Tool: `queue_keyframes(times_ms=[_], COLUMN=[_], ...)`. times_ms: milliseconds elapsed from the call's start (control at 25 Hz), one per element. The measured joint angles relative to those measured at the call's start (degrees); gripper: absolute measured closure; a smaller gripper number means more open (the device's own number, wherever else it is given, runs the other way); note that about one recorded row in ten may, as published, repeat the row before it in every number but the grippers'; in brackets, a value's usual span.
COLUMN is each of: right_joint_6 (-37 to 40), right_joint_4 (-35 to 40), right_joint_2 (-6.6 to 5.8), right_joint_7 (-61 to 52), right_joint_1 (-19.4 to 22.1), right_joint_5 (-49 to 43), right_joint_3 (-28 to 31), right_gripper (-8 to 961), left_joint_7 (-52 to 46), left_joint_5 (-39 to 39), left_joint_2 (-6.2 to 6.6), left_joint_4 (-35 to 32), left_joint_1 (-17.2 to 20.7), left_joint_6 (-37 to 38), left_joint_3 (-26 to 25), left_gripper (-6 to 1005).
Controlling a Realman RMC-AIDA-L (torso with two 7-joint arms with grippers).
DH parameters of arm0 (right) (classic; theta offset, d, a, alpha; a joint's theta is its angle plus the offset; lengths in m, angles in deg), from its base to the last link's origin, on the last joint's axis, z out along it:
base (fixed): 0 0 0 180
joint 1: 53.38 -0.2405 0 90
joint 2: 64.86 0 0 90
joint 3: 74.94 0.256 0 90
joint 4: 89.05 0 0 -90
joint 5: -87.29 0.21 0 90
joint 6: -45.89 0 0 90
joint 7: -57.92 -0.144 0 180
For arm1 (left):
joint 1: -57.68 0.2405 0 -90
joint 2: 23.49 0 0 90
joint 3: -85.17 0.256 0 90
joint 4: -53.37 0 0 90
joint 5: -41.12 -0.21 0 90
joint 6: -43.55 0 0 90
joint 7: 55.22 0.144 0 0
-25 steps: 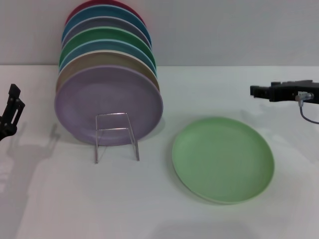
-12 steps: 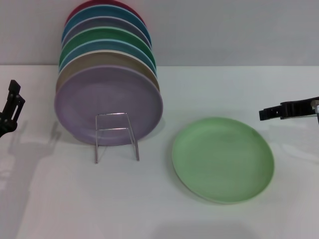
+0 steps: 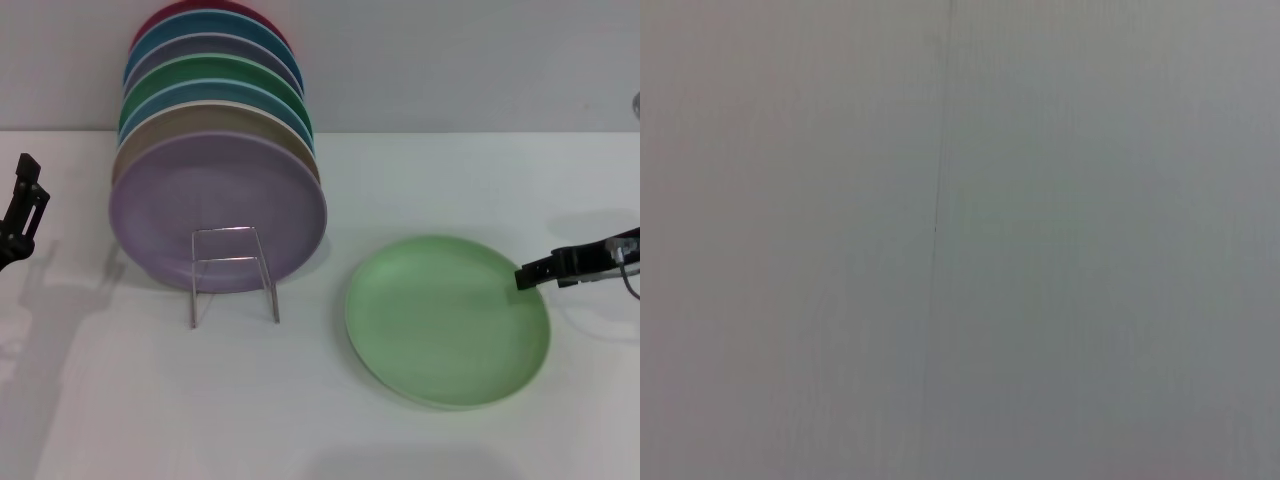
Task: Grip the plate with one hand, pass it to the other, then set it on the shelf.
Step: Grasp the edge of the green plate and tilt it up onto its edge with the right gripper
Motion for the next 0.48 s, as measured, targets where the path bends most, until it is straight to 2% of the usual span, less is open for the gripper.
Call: queue_keyframes(times_ms=[480], right_joint_6=[3.37], right_joint_4=[6.58], right_joint_2=[-0.08], right_joint_7=[1.06], right_joint_1=[-1.19], right_joint_5=[-0.09], right_joint_3=[-0.07], right_gripper=[418], left_joint_7=[-0.15], left_joint_5=[0.00], left_joint_2=[0.00], left_joint_4=[0.02], left_joint_1=[-0.11], left_joint_6=[0.40], left_joint_3=[0.00], left_gripper=[213])
